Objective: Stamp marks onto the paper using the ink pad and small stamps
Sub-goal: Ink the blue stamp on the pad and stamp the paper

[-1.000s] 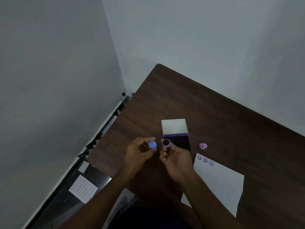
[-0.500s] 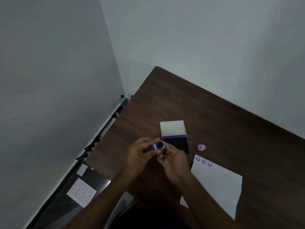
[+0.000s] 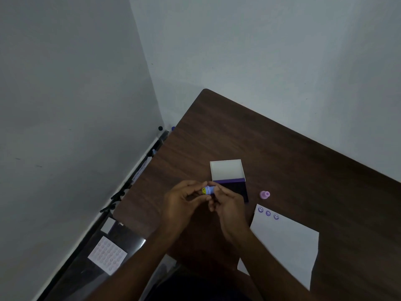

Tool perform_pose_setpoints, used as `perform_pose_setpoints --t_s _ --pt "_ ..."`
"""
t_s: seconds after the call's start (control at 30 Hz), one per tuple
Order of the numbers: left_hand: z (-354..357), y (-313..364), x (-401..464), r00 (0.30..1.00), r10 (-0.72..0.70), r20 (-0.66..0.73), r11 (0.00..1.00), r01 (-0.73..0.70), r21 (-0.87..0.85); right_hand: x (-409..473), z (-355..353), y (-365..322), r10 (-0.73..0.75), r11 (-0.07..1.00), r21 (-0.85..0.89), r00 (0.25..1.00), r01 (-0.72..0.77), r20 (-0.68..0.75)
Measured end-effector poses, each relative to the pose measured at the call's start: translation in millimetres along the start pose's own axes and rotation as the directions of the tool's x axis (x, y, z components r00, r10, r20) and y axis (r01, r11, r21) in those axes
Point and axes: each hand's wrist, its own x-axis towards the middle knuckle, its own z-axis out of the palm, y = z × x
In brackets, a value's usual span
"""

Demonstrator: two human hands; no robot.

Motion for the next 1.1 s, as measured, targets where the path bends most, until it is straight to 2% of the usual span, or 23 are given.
perform_pose_setpoints --t_s 0.17,0.43,0.57,0.73,0.87,1.0,1.1 --pt "0 1 0 1.000 -0.007 -0.012 1.000 0.007 -0.005 -1 -1 -1 -0.093 0.992 -0.078 0.995 0.095 0.025" --pt "2 3 7 0.999 -0.028 -0.047 0.992 0.022 -0.128 7 -1 3 -0.092 0.991 -0.091 0.995 0.096 0.048" --pt "3 5 8 0.998 -0.030 -0.059 0.993 0.023 -0.114 10 -4 3 -0.141 0.986 -0.081 0.986 0.148 0.087" --pt "8 8 11 0.995 -0.092 -0.046 0.988 0.085 -0.126 15 -7 -2 -0.073 0.996 -0.036 0.994 0.076 0.086" --pt "18 7 15 0.982 -0.182 0.055 0.977 0.187 -0.105 21 -19 0 -0.059 0.998 -0.035 0.998 0.059 -0.014" --pt "31 19 22 0.985 -0.124 0.117 0.991 0.129 -0.032 19 -45 -4 -0.111 0.994 0.019 0.994 0.111 -0.014" --pt "48 29 29 0.968 -0.157 0.196 0.987 0.158 0.008 22 -60 -15 -0.142 0.990 -0.007 0.987 0.142 -0.076"
